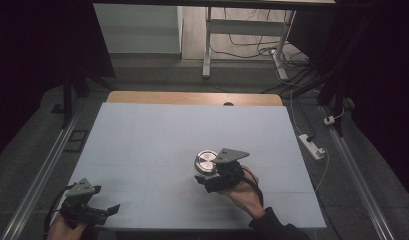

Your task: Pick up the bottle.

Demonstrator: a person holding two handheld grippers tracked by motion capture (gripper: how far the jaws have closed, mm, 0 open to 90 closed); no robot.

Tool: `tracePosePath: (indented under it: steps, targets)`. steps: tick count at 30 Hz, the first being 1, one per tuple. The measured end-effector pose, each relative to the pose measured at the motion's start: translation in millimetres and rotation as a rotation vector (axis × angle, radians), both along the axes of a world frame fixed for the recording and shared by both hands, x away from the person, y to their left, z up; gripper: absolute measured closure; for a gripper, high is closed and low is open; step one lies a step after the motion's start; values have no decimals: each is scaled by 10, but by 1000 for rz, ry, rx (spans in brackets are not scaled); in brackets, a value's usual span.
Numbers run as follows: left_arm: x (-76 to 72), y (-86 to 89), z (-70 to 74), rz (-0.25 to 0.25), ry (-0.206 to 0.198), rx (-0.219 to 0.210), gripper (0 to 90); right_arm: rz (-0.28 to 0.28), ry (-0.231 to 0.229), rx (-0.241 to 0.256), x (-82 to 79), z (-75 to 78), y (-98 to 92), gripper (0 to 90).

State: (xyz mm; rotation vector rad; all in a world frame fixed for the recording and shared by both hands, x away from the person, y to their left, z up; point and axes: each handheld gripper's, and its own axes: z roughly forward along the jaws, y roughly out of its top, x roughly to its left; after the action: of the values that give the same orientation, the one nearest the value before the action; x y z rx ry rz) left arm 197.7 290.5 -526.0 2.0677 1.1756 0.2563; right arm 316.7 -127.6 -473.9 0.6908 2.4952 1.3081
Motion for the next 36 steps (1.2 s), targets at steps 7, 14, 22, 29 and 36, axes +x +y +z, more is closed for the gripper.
tracePosePath:
  steps: [7,14,22,29,36]
  targets:
    - [1,2,0,0,0,0,4,14,2,-8,47,-27,130,144]
    - [0,3,0,0,0,-1,4,32,6,-19,78,-58,277,144]
    - [0,1,2,-1,1,3,3,46,5,-24,96,-73,374,144]
    - [-1,1,2,-2,1,1,3,50,3,-24,102,-72,403,144]
    - [-3,11,7,3,-1,-6,0,53,2,-25,97,-67,409,144]
